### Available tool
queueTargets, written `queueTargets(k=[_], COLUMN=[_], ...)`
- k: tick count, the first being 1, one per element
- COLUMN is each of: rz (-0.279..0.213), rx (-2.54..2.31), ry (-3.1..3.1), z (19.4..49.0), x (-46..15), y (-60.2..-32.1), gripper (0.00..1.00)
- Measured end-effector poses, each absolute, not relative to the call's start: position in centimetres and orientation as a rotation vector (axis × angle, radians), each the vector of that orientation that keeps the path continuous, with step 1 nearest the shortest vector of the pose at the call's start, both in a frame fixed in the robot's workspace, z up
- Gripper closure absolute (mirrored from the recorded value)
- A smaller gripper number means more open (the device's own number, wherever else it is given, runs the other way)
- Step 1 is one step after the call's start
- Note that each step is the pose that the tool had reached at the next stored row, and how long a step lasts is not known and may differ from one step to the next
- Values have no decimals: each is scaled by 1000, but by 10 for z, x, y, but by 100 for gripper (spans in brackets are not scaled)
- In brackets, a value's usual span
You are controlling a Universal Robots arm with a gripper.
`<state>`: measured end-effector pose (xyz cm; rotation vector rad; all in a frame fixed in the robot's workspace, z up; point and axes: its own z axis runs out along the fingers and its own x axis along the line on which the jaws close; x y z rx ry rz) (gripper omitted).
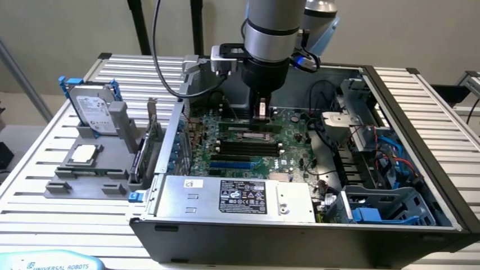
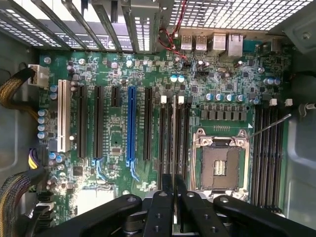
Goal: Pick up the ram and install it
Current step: 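Insert the ram into the slot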
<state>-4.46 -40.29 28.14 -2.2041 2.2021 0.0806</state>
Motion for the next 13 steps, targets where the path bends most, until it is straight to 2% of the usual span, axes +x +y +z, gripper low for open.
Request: queueTargets(k=[13], rz=[60], rx=[-2205], ry=[2203], z=[262], x=[-44], y=[-405], gripper=[87])
